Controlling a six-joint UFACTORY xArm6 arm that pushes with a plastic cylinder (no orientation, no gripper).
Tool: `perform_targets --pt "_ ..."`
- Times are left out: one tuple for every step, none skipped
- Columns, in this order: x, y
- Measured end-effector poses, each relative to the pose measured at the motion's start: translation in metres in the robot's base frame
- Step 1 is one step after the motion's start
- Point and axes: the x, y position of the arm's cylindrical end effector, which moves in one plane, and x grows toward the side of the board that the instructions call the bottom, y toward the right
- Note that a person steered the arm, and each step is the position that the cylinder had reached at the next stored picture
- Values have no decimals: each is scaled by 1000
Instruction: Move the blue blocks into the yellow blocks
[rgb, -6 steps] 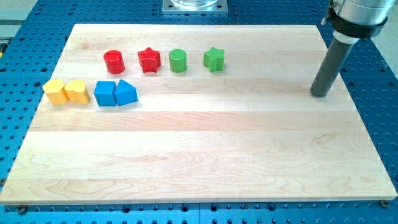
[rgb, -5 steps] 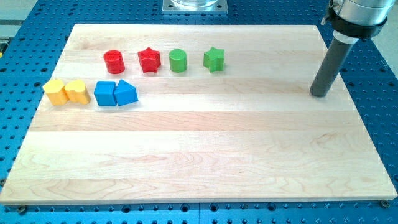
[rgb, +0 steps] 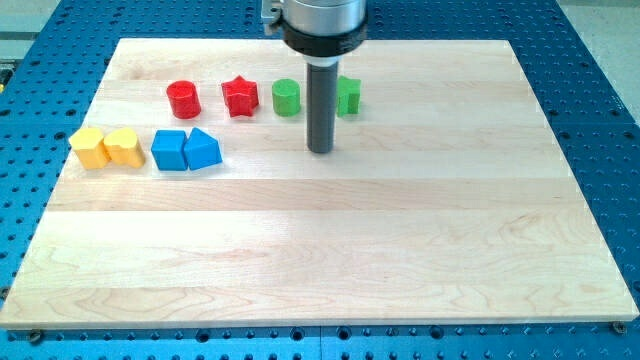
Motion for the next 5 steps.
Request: perform_targets --pt "-18 -31" --pt "-21 -66" --pt "-18 -115" --pt "20 -156" --pt "3 -162"
